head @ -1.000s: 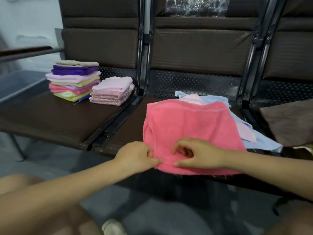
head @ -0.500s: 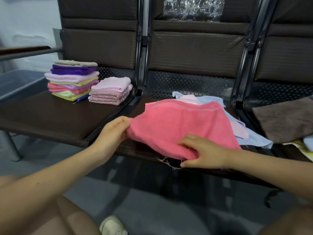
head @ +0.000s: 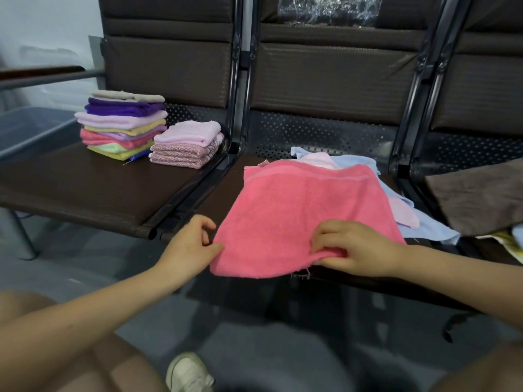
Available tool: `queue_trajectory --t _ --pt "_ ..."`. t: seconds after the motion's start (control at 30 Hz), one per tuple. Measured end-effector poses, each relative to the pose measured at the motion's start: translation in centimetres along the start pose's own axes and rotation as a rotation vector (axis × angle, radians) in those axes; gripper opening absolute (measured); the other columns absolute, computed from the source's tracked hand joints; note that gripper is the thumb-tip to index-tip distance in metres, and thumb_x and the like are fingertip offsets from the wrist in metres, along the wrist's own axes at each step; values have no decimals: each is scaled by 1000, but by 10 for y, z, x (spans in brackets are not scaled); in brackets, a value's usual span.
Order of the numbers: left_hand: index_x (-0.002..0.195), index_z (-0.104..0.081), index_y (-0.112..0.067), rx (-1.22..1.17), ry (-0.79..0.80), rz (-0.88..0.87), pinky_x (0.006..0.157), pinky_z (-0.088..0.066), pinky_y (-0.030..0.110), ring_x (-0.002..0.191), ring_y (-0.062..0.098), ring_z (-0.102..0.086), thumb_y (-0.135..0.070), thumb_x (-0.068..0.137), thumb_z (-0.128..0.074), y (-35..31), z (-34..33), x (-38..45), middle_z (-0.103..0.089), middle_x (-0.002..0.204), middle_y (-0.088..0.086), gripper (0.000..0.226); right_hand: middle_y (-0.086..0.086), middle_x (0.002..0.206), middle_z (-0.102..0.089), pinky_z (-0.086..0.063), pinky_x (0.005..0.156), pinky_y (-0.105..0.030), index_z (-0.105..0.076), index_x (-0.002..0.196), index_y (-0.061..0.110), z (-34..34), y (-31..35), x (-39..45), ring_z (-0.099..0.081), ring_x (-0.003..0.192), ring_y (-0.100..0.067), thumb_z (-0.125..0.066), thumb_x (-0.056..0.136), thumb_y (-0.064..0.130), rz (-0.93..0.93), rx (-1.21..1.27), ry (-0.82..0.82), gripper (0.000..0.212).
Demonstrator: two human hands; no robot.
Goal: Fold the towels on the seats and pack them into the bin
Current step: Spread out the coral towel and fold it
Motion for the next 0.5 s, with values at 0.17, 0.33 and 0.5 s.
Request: queue_trajectory --t 0.17,0.33,0.5 --pt "87 -62 -24 62 44 -453 73 -47 34 74 6 -52 -47 79 -52 -79 -13 -11 -55 79 -10 27 13 82 -65 -48 69 -20 -74 87 20 5 -7 13 -59 73 -2 -49 87 63 -117 139 18 50" --pt "94 -61 -25 349 201 -664 72 -43 30 85 8 -50 -60 82 -53 -128 -68 -27 -55 87 -11 38 1 72 -66 -46 68 -28 -71 78 13 7 -25 22 -56 66 -14 -62 90 37 -241 247 29 29" --pt "70 -38 -25 282 224 -701 59 -27 32 68 13 -43 -34 96 -47 -152 -80 -4 -43 67 -10 29 0 70 -63 -45 68 -28 -66 75 14 10 -45 19 -53 64 -12 -64 90 32 -309 297 53 24"
Point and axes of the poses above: each hand's wrist, its own x-axis towards the middle knuckle, its own z-axis out of the back of the hand, y = z × x, the point moved 9 cm from there along x, towards the middle knuckle
